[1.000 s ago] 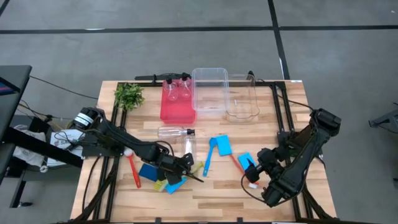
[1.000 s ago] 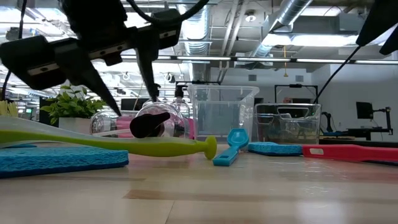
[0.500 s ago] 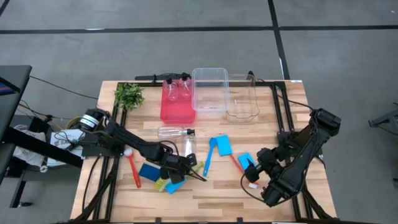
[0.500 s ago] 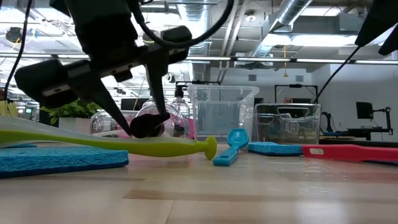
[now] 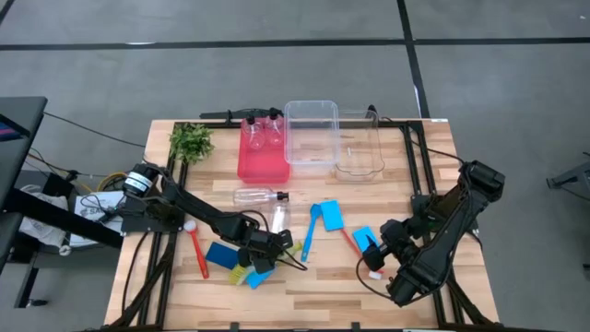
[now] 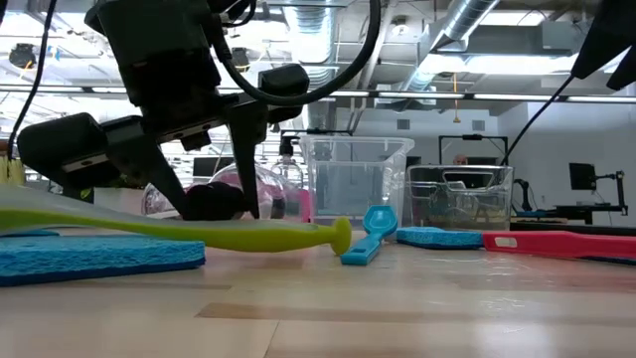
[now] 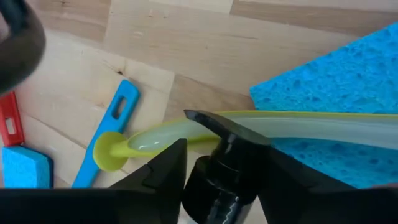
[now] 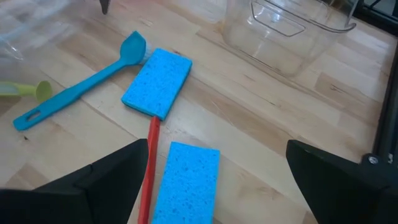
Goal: Pick & Place Kitchen Sink Supplies
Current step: Put the bottom left transparent dishwashing liquid dispenser into the red bin
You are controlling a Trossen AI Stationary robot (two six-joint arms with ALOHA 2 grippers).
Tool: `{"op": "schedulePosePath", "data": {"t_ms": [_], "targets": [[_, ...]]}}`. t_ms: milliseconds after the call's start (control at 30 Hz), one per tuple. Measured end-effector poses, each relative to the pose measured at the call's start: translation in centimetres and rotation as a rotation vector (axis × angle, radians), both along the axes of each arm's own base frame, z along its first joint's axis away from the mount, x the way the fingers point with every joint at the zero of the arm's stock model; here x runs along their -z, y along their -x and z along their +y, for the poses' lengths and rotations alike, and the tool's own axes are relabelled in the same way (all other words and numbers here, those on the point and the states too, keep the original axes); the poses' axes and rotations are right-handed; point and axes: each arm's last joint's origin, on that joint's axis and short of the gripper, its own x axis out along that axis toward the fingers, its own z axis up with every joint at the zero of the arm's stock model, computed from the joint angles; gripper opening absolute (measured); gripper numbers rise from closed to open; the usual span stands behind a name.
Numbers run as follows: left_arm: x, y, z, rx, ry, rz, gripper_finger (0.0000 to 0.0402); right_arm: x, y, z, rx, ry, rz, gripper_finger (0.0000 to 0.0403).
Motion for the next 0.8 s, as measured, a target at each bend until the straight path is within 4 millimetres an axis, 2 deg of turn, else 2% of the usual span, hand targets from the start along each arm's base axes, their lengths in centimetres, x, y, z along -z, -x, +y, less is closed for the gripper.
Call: {"op": "schedulePosePath", "data": {"t_ms": [133, 400, 567, 800], "targets": [[0.0, 0.0, 0.0, -0.001, 0.001, -0.001, 0.0135, 0.0, 0.0, 0.0, 0.000, -0.001, 0.001, 0.0374], [0.0, 0.2, -0.5, 0.015, 0.001, -0.004, 0.0153, 0.0, -0.1, 0.1, 0.000, -0.012, -0.007, 0.0374], [-0.1, 0.3, -0.9, 0.021, -0.007, -0.013, 0.0132, 0.1, -0.1, 0.2, 0.000, -0.022, -0.015, 0.0374], [-0.1, 0.6, -1.7, 0.031, -0.029, -0.034, 0.0136, 0.1, -0.2, 0.3, 0.000, -0.037, -0.026, 0.0374]]}}
